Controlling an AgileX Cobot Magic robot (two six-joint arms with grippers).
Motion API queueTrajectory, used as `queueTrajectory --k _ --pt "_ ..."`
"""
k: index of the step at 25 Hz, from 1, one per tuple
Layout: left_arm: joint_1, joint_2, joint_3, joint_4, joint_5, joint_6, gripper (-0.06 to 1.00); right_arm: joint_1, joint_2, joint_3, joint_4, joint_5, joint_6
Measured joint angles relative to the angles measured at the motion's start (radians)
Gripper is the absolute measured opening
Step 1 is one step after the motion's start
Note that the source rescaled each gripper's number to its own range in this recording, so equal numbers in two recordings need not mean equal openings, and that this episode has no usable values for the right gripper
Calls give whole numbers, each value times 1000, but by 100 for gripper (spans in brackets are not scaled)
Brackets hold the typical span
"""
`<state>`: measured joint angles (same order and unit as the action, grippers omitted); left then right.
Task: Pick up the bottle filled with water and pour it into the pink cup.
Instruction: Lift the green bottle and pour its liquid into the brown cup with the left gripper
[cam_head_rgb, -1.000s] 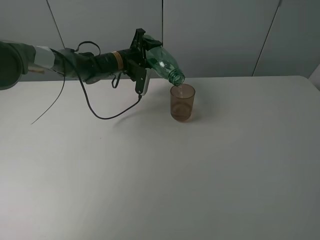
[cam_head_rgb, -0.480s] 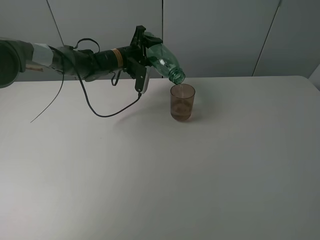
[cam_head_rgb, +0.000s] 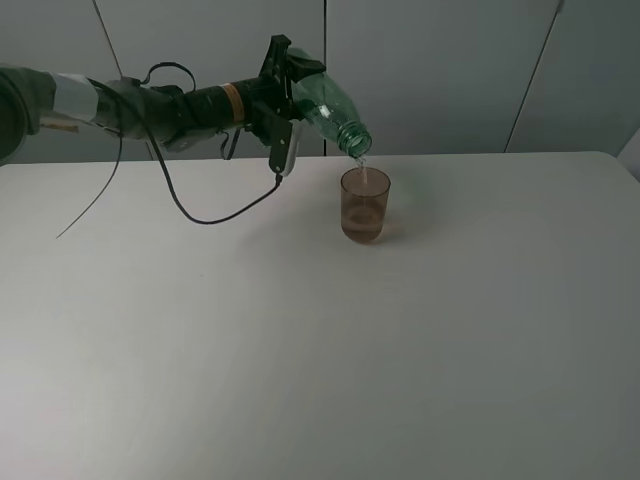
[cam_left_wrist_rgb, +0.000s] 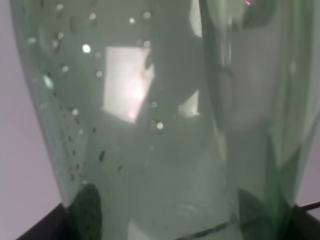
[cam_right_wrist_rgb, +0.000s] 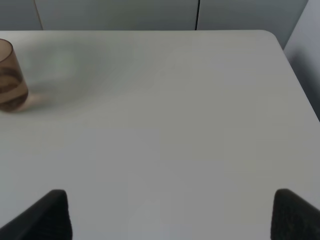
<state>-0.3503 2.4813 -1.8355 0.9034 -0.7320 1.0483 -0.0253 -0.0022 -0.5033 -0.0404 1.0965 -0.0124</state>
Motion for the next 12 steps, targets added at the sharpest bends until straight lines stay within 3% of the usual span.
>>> queueTrajectory --k 12 --pt "0 -14 0 27 0 0 0 0 0 0 0 0 0"
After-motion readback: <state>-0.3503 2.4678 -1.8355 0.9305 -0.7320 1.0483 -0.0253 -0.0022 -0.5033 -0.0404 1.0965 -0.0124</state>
